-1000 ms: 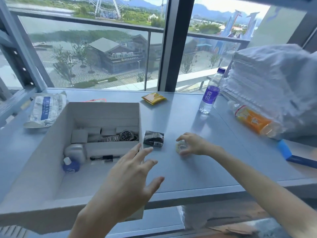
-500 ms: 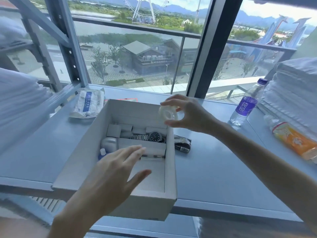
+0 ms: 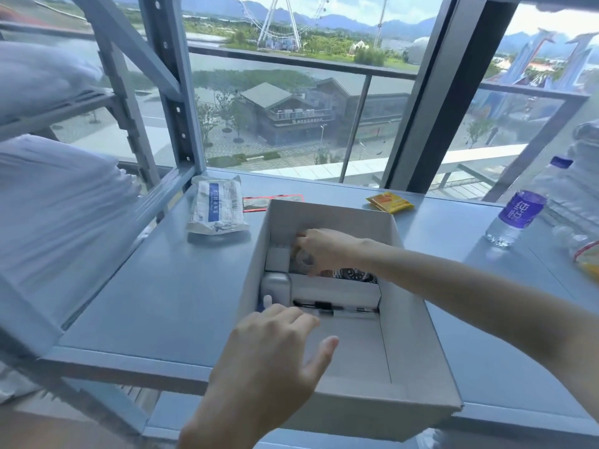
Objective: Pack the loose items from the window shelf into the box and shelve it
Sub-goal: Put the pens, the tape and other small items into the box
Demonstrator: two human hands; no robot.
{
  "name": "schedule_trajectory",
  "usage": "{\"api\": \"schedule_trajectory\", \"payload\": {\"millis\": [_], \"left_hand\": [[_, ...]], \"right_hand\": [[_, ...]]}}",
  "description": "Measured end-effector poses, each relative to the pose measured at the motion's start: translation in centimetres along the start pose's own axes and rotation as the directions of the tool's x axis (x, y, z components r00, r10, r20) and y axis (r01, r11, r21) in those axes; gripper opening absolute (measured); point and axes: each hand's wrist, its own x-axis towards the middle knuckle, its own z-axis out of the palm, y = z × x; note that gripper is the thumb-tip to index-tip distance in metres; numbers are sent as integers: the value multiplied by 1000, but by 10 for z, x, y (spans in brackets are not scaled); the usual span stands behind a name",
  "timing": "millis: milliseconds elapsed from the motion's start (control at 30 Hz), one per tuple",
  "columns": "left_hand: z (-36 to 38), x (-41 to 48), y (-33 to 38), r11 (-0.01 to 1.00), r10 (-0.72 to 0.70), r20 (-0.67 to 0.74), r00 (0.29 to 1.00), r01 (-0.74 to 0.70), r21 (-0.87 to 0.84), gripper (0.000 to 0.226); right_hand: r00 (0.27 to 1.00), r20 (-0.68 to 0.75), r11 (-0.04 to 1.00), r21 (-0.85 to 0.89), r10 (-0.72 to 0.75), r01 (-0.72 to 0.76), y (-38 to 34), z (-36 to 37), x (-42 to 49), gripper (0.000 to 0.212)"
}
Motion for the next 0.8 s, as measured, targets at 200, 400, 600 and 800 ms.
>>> {"api": "schedule_trajectory", "payload": {"millis": [200,400,600,800], "left_hand": [[3,0,-4,1000,7,-20,1000,-7,2,41],[2,-3,-6,998,56,-46,997,-56,5,38],[6,7,12,996,78,-56,995,-75,49,45],[30,21,63,988,152,-27,988,-152,23,62]], "right_hand": [[998,-62,996,85,-10,15,-4,-7,-13,56],[820,-573,970,208,16,126,31,-40,-92,19],[800,-463,891,416,382,-185,97,24,-157,12],[914,25,800,474,405,-368,115,82,-154,37]]}}
